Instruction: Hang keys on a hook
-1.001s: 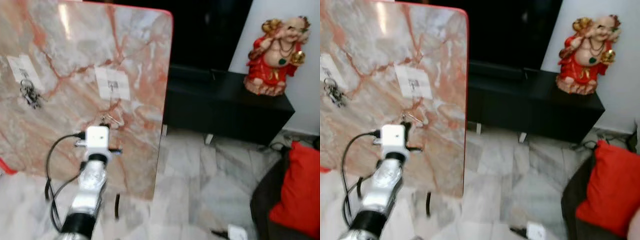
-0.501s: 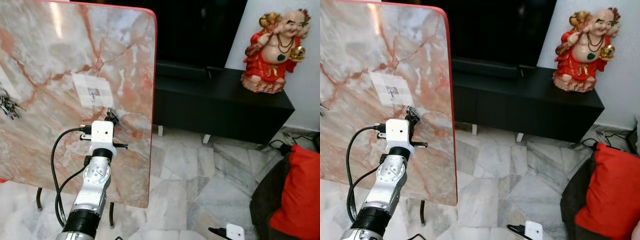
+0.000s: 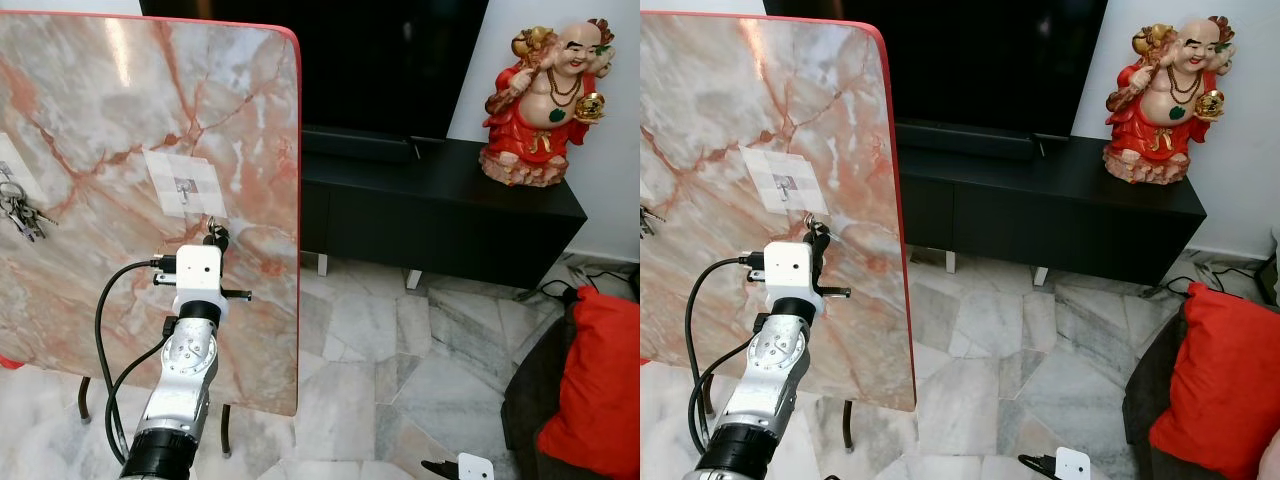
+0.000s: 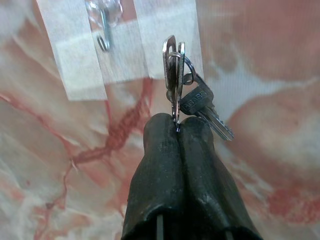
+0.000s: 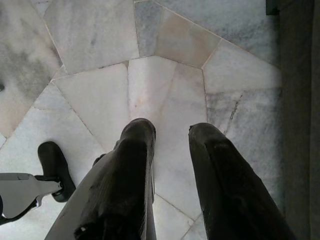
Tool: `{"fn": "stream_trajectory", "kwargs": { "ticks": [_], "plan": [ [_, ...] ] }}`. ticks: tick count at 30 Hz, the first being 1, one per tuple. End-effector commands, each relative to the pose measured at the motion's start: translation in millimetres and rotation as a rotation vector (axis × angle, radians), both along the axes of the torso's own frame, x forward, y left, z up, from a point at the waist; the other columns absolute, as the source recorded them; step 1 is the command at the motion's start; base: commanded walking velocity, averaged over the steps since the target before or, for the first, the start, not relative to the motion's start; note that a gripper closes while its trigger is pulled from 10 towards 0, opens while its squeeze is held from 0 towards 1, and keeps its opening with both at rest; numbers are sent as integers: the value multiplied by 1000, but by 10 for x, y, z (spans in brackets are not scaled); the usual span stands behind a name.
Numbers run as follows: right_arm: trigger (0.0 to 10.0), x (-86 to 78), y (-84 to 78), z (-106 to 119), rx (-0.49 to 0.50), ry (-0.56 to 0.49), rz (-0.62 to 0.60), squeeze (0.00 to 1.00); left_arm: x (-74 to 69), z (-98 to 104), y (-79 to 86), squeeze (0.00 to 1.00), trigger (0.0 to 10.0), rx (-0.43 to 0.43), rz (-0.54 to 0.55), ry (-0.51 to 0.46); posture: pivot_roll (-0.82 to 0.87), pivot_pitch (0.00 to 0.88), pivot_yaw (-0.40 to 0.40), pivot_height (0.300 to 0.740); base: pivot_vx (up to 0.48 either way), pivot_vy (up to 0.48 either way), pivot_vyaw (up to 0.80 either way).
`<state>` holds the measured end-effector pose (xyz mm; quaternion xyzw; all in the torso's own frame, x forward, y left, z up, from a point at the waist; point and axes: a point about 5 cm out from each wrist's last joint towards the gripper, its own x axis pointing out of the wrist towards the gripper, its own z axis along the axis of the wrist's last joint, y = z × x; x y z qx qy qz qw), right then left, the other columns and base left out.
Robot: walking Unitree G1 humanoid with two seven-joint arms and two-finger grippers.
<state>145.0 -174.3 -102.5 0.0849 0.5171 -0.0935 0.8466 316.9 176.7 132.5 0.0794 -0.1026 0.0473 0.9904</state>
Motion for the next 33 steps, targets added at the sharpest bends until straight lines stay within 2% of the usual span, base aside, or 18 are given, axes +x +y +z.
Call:
{"fn": "stream_trajectory", "kwargs": {
  "ticks": [1, 8, 27, 33],
  "plan": [
    [10000, -8, -3, -3, -4, 7, 8, 0, -11, 98, 64, 0, 10000, 1, 23, -29, -10, 0, -64, 740, 0, 0, 0],
    [10000, -3, 0, -2, -3, 6, 13, 0, 29, 203, 167, 0, 10000, 4, 65, -53, -10, 0, -65, 740, 0, 0, 0],
    [10000, 2, 15, -2, 0, 7, 23, 0, -3, 201, 183, 0, 10000, 13, 106, -25, -12, 0, -54, 740, 0, 0, 0],
    [10000, 1, 20, -3, 1, 8, 25, 0, 35, 255, 204, 0, 10000, -14, 97, -25, -12, 0, -53, 740, 0, 0, 0]
  ]
}}
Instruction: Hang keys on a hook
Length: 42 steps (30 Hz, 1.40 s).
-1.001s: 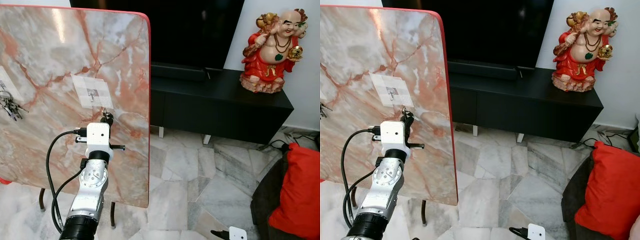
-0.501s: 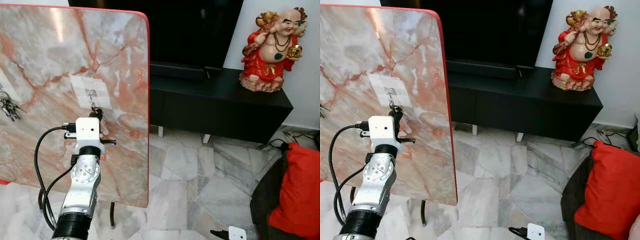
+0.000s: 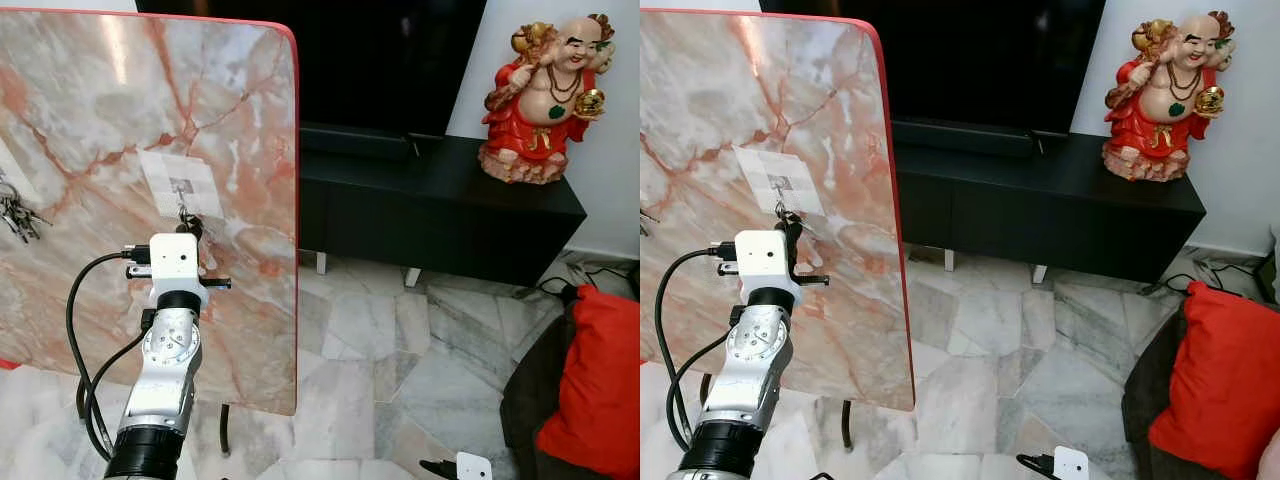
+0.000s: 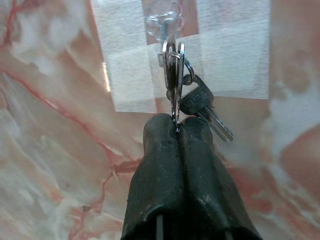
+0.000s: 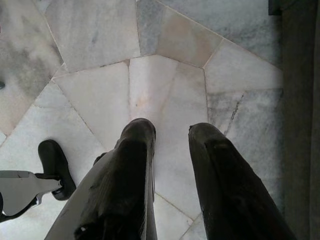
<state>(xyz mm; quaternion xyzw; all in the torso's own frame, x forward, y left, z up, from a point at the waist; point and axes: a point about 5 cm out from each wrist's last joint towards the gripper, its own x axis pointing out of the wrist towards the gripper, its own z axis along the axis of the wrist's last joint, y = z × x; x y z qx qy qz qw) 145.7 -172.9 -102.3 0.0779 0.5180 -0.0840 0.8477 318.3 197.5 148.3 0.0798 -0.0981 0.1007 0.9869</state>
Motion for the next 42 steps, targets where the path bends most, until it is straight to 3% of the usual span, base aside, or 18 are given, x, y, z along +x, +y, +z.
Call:
{"fn": "stream_trajectory", "kwargs": {
  "ticks": [1, 20, 42],
  "plan": [
    [10000, -7, 6, -4, 3, 8, 1, 0, 35, 107, 6, 0, 10000, -10, -14, -23, -12, 0, -53, 740, 0, 0, 0],
    [10000, -14, -4, -6, -1, 9, 2, 0, 82, 119, -7, 0, 10000, -38, -78, 0, -15, 0, -57, 740, 0, 0, 0],
    [10000, 5, -12, 2, -4, 6, 0, 0, 96, 160, 120, 0, 10000, -49, -45, -6, -12, 6, -62, 740, 0, 0, 0]
  ]
}}
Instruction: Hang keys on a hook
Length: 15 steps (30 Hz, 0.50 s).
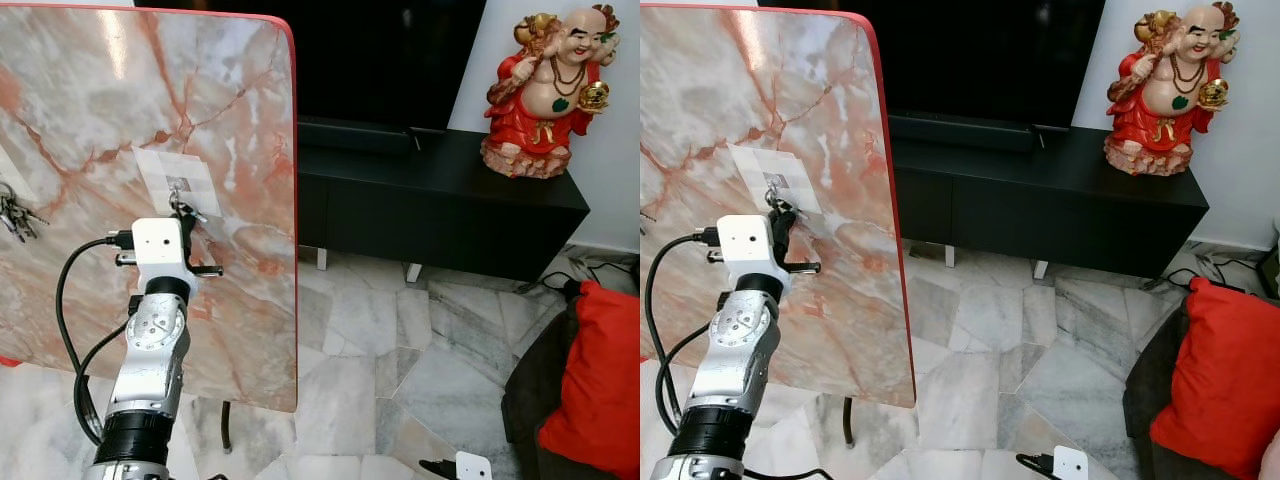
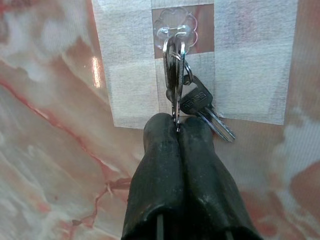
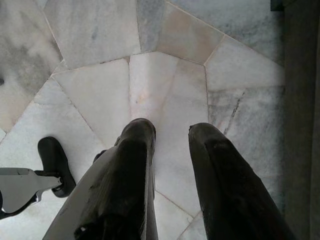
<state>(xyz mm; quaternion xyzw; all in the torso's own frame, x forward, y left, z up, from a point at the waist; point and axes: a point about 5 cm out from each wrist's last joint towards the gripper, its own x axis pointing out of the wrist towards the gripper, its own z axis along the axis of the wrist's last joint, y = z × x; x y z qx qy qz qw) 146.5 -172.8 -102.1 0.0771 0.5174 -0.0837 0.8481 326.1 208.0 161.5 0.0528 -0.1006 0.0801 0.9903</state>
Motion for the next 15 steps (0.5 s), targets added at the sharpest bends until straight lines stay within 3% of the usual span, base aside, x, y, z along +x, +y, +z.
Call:
{"fn": "stream_trajectory", "kwargs": {
  "ticks": [1, 15],
  "plan": [
    [10000, -2, -12, -1, -3, 8, -2, 0, 17, 27, 16, 0, 10000, 0, 3, 1, -12, 6, -62, 740, 0, 0, 0],
    [10000, 4, -12, 1, -3, 7, 2, 0, 17, 31, 41, 0, 10000, -31, 29, -3, -13, 10, -61, 740, 0, 0, 0]
  ]
}}
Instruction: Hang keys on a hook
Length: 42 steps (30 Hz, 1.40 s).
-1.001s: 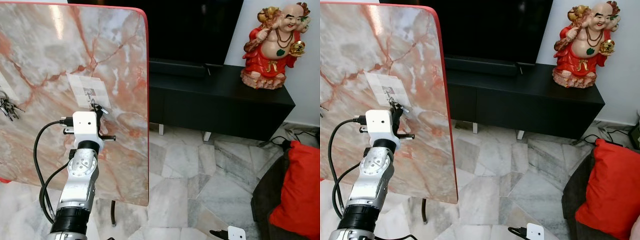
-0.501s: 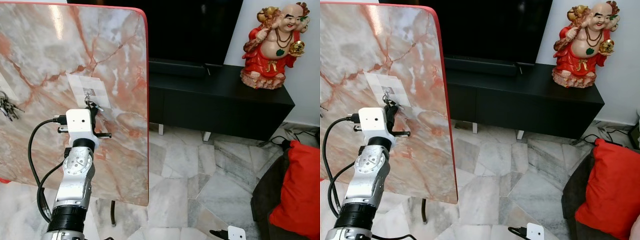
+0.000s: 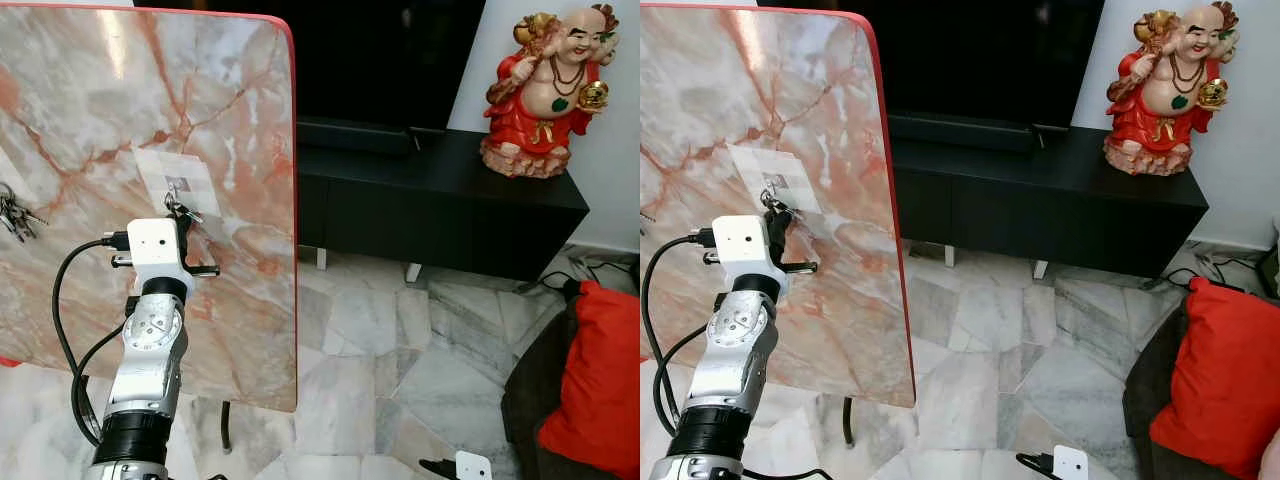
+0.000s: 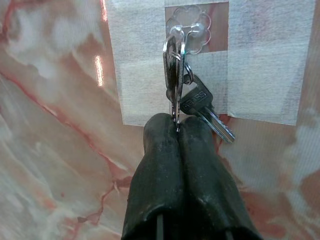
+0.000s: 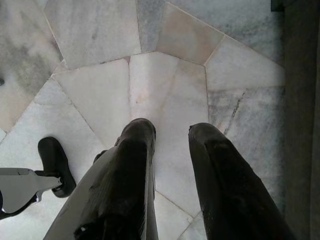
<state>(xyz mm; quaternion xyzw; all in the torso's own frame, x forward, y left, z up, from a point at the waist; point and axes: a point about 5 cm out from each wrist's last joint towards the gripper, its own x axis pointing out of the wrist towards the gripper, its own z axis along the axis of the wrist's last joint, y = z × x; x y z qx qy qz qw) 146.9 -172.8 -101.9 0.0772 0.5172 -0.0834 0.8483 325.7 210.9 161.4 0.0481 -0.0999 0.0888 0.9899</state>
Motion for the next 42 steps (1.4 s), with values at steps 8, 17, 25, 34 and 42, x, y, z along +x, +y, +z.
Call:
{"fn": "stream_trajectory", "kwargs": {
  "ticks": [8, 17, 25, 34, 42],
  "plan": [
    [10000, 5, -18, 2, -11, 9, 10, 0, 20, 13, 3, 0, 10000, -52, 15, 6, -12, 12, -63, 740, 0, 0, 0],
    [10000, 0, -16, 0, -17, 12, 12, 0, 17, -9, -36, 0, 10000, -61, -7, 22, -12, 14, -60, 740, 0, 0, 0],
    [10000, -1, -18, 0, -24, 14, 19, 0, 41, -86, -59, 0, 10000, -17, -15, 103, -9, 13, -61, 740, 0, 0, 0],
    [10000, 4, -18, 1, -29, 14, 26, 0, 38, -89, -85, 0, 10000, -13, -33, 110, -10, 13, -60, 740, 0, 0, 0],
    [10000, 2, -16, 1, -31, 15, 28, 0, 7, -161, -105, 0, 10000, -11, -38, 131, -11, 11, -60, 740, 0, 0, 0]
  ]
}}
